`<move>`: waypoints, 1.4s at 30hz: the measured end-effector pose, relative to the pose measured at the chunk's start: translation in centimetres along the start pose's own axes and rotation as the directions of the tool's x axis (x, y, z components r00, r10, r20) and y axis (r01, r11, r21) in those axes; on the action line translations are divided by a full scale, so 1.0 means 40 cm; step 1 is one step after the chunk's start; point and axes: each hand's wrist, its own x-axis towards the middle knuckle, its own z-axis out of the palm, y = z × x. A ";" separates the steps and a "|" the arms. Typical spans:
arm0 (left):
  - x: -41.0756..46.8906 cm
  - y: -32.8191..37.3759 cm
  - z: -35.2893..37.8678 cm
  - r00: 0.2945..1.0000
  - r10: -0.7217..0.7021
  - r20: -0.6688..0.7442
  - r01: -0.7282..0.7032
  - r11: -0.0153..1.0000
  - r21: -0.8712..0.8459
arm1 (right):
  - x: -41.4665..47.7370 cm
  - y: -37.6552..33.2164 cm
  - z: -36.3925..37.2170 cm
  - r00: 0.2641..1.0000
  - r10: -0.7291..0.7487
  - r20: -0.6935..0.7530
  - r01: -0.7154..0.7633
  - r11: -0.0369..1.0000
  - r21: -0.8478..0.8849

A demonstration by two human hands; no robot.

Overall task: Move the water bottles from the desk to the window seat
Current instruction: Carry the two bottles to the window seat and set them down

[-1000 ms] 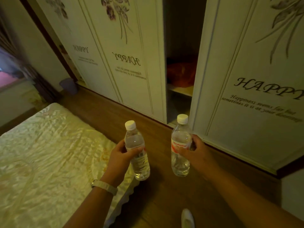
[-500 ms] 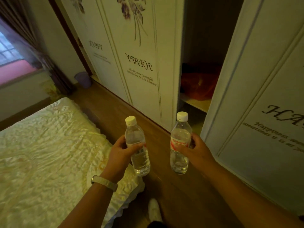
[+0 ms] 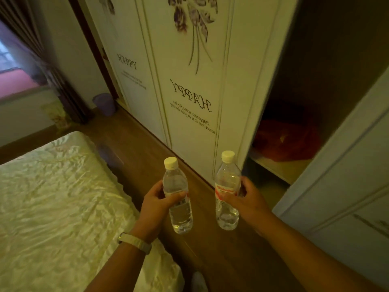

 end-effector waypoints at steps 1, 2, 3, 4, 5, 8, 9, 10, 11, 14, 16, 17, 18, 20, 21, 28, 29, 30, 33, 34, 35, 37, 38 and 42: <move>0.036 0.017 -0.012 1.000 0.006 -0.003 -0.006 1.000 -0.007 | 0.035 -0.024 0.013 1.000 -0.011 0.008 0.011 1.000 0.010; 0.068 0.033 -0.023 1.000 0.016 -0.004 -0.016 1.000 -0.012 | 0.070 -0.046 0.025 1.000 -0.025 0.017 0.025 1.000 0.018; 0.098 0.047 -0.032 1.000 0.027 -0.008 -0.027 0.999 -0.016 | 0.102 -0.069 0.035 0.999 -0.038 0.023 0.038 0.999 0.019; 0.125 0.061 -0.041 0.999 0.036 -0.016 -0.037 0.999 -0.023 | 0.132 -0.089 0.045 0.998 -0.049 0.031 0.048 0.999 0.017; 0.148 0.073 -0.050 0.999 0.044 -0.027 -0.045 0.998 -0.032 | 0.161 -0.108 0.055 0.997 -0.060 0.038 0.060 0.998 0.015; 0.206 0.109 -0.082 0.995 0.067 -0.072 -0.071 0.996 -0.053 | 0.242 -0.150 0.087 0.994 -0.093 0.057 0.093 0.996 0.000; 0.223 0.117 -0.093 0.993 0.076 -0.087 -0.081 0.995 -0.051 | 0.267 -0.162 0.097 0.993 -0.101 0.068 0.102 0.995 -0.005; 0.240 0.124 -0.104 0.992 0.081 -0.101 -0.086 0.995 -0.047 | 0.293 -0.172 0.108 0.991 -0.107 0.082 0.108 0.994 -0.006; 0.257 0.128 -0.114 0.990 0.083 -0.115 -0.088 0.995 -0.041 | 0.320 -0.182 0.119 0.989 -0.114 0.098 0.115 0.993 -0.005; 0.310 0.138 -0.139 0.980 0.084 -0.180 -0.094 0.995 -0.045 | 0.400 -0.201 0.152 0.981 -0.120 0.153 0.119 0.993 0.011; 0.350 0.146 -0.152 0.971 0.084 -0.224 -0.102 0.992 -0.073 | 0.458 -0.208 0.175 0.975 -0.118 0.189 0.117 0.993 0.015; 0.373 0.152 -0.158 0.967 0.079 -0.241 -0.102 0.991 -0.084 | 0.492 -0.210 0.186 0.972 -0.117 0.205 0.117 0.993 0.013; 0.395 0.158 -0.162 0.963 0.076 -0.260 -0.103 0.990 -0.092 | 0.529 -0.212 0.198 0.968 -0.117 0.222 0.117 0.993 0.016; 0.442 0.175 -0.165 0.950 0.077 -0.303 -0.110 0.989 -0.094 | 0.607 -0.217 0.220 0.958 -0.119 0.262 0.115 0.993 0.030; 0.467 0.183 -0.164 0.942 0.074 -0.326 -0.108 0.990 -0.086 | 0.647 -0.221 0.231 0.951 -0.118 0.285 0.113 0.993 0.035; 0.636 0.253 -0.175 0.875 0.074 -0.478 -0.108 0.993 -0.044 | 0.889 -0.275 0.290 0.896 -0.119 0.428 0.105 0.993 0.057; 0.654 0.263 -0.176 0.869 0.074 -0.489 -0.111 0.993 -0.049 | 0.917 -0.284 0.296 0.887 -0.122 0.446 0.106 0.993 0.060; 0.670 0.271 -0.179 0.863 0.076 -0.500 -0.116 0.992 -0.051 | 0.944 -0.294 0.303 0.878 -0.124 0.463 0.108 0.992 0.061; 0.710 0.284 -0.188 0.836 0.086 -0.542 -0.133 0.990 -0.048 | 1.011 -0.324 0.323 0.856 -0.134 0.499 0.124 0.991 0.054; 0.722 0.287 -0.194 0.825 0.082 -0.559 -0.136 0.989 -0.055 | 1.030 -0.337 0.330 0.849 -0.138 0.510 0.129 0.990 0.053; 0.734 0.292 -0.202 0.813 0.079 -0.577 -0.141 0.988 -0.063 | 1.049 -0.353 0.338 0.842 -0.146 0.519 0.138 0.989 0.054; 0.759 0.303 -0.223 0.790 0.078 -0.608 -0.149 0.987 -0.066 | 1.085 -0.382 0.360 0.824 -0.156 0.545 0.152 0.987 0.053; 0.772 0.306 -0.237 0.785 0.080 -0.614 -0.152 0.986 -0.066 | 1.103 -0.393 0.375 0.815 -0.156 0.557 0.156 0.987 0.048; 0.826 0.303 -0.307 0.767 0.062 -0.638 -0.142 0.987 -0.075 | 1.170 -0.426 0.448 0.800 -0.152 0.580 0.171 0.985 0.021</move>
